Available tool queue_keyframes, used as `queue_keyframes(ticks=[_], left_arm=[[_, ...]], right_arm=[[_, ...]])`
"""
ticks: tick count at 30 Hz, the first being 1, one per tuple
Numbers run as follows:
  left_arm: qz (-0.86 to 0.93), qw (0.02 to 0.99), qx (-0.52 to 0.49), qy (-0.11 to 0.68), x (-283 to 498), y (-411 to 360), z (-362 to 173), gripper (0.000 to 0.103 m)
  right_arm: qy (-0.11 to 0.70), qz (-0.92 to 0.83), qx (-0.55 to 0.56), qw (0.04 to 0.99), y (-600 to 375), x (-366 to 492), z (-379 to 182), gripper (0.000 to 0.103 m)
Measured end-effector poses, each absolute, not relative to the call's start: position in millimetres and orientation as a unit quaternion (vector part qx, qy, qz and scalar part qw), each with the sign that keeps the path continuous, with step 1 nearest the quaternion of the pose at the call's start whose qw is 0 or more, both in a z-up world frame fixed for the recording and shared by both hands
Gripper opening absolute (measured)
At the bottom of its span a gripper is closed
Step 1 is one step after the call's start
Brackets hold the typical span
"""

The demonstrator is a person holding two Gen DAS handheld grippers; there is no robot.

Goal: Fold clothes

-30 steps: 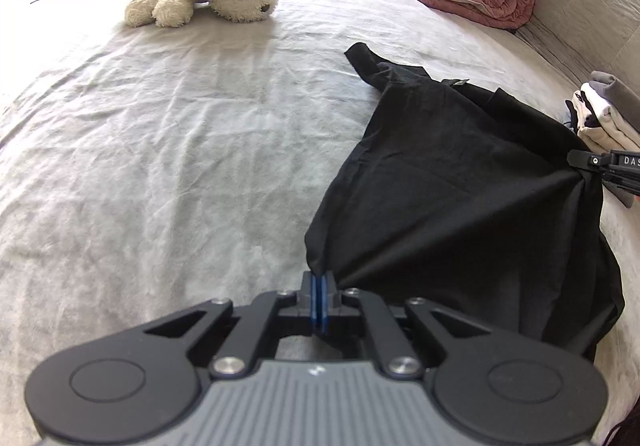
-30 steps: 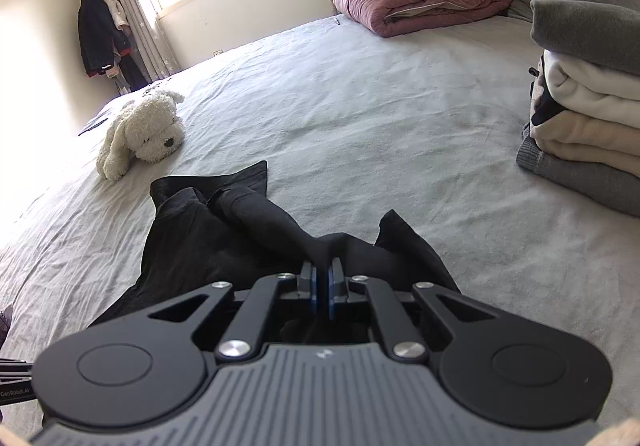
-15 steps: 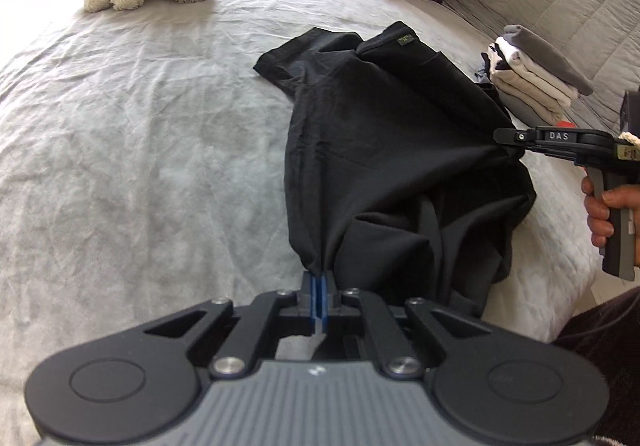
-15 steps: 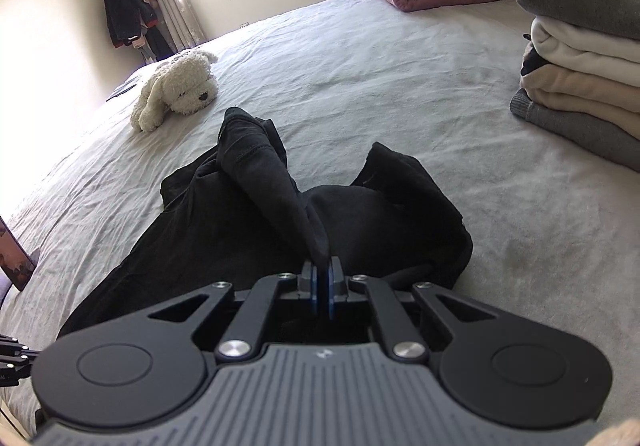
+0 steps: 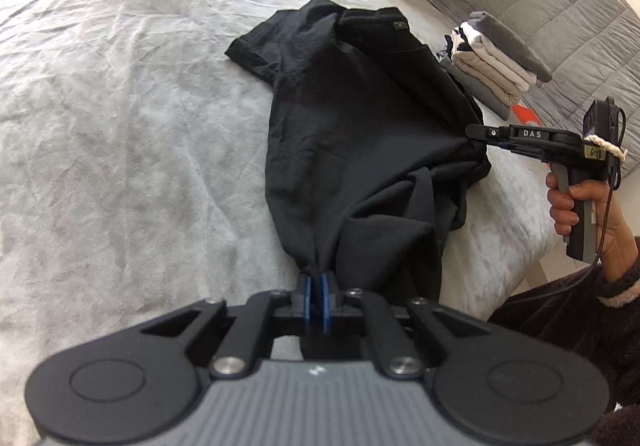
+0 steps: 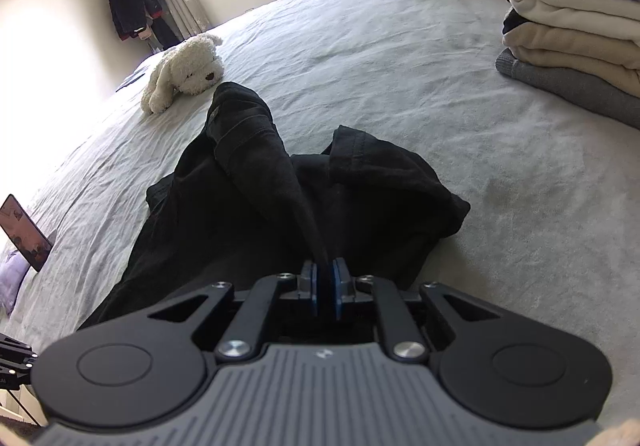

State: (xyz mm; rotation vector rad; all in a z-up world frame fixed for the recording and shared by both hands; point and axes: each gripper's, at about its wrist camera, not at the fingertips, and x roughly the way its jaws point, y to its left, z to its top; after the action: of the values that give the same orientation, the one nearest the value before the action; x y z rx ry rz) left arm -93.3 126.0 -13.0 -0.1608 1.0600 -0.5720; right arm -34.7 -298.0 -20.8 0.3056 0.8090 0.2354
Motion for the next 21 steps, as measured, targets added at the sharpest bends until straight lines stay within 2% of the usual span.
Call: queue_keyframes(ticks=[1, 2, 3, 4, 5, 11, 15, 21], left_arm=[[-0.270, 0.825, -0.077, 0.491, -91, 128, -10, 0.011], [-0.272, 0.828, -0.078, 0.483, -90, 129, -7, 0.016], [-0.268, 0.832, -0.082, 0.478, -86, 130, -6, 0.029], [-0.264, 0.836, -0.087, 0.473, -83, 130, -5, 0.042], [-0.258, 0.840, -0.093, 0.469, -77, 129, -6, 0.045], [-0.190, 0.853, -0.136, 0.467, -35, 117, -20, 0.046], [-0.140, 0.870, -0.127, 0.456, -3, 101, -27, 0.046], [-0.096, 0.869, -0.209, 0.439, 46, 100, -40, 0.046]], right_arm=[[0.387, 0.115, 0.151, 0.902, -300, -35, -19, 0.018], [0.383, 0.116, 0.153, 0.903, -302, -35, -17, 0.025], [0.379, 0.112, 0.155, 0.906, -303, -34, -15, 0.041], [0.374, 0.107, 0.157, 0.908, -305, -34, -13, 0.046], [0.371, 0.102, 0.158, 0.910, -306, -32, -12, 0.048], [0.362, 0.082, 0.160, 0.915, -314, -20, -13, 0.048], [0.345, 0.068, 0.134, 0.926, -311, -9, -13, 0.048], [0.331, 0.050, 0.105, 0.936, -310, 16, -15, 0.048]])
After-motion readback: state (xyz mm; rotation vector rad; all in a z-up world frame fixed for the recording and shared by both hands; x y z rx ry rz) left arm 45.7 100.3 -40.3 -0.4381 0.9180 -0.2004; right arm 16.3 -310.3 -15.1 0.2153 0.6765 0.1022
